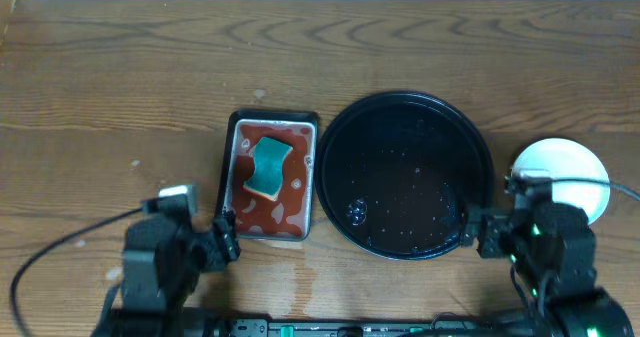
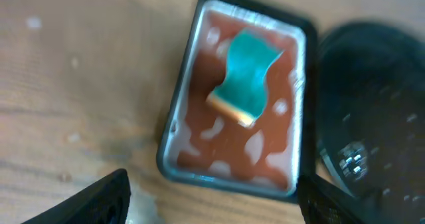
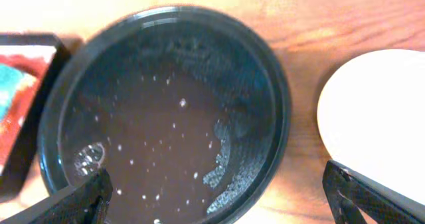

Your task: Clean dirty plates on tray and stack at the side

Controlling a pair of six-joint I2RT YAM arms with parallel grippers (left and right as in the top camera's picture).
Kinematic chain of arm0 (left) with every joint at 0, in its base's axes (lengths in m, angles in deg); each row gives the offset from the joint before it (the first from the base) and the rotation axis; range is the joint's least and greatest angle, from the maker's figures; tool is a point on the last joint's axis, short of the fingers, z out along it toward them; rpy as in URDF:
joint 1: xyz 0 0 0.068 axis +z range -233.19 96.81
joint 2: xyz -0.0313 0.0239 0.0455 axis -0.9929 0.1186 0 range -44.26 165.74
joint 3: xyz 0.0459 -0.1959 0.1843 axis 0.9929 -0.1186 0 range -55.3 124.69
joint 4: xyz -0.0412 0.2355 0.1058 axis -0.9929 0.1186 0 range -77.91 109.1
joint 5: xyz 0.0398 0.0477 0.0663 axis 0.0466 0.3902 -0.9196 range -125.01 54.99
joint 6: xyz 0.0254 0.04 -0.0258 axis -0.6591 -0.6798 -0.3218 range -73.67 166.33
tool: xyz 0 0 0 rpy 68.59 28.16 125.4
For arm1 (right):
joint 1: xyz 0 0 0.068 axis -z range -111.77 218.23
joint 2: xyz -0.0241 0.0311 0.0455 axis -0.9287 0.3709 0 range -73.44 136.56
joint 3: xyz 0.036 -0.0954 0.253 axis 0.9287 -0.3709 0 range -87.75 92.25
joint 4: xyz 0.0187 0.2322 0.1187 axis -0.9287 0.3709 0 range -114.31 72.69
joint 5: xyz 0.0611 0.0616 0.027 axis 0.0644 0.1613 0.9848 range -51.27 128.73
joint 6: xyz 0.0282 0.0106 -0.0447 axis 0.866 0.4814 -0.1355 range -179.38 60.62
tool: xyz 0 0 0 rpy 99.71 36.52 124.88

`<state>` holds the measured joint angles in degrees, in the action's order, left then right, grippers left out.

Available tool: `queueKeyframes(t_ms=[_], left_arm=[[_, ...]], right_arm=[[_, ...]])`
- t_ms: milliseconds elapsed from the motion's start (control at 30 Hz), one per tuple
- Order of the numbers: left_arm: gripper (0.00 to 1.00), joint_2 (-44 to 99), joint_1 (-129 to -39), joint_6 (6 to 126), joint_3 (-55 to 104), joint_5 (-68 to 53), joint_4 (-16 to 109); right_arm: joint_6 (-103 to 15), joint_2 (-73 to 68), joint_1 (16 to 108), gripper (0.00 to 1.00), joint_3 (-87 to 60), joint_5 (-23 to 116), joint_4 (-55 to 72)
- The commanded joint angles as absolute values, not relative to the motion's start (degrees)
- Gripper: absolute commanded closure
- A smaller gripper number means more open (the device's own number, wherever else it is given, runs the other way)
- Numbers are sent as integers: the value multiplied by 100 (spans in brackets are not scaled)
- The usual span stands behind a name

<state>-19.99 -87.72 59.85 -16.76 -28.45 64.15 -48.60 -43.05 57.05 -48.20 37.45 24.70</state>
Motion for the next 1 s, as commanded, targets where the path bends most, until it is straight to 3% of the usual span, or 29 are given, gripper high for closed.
queueKeyframes(t_ms=[0, 967], left_arm=[[20, -2456, -8748, 5996, -1757, -2799, 6393], [20, -2642, -8748, 5994, -1757, -2799, 6603]], right_arm=[[-4700, -4532, 5661, 1, -4898, 3643, 2481], [-4702, -4683, 5655, 1, -4940, 3619, 2754]])
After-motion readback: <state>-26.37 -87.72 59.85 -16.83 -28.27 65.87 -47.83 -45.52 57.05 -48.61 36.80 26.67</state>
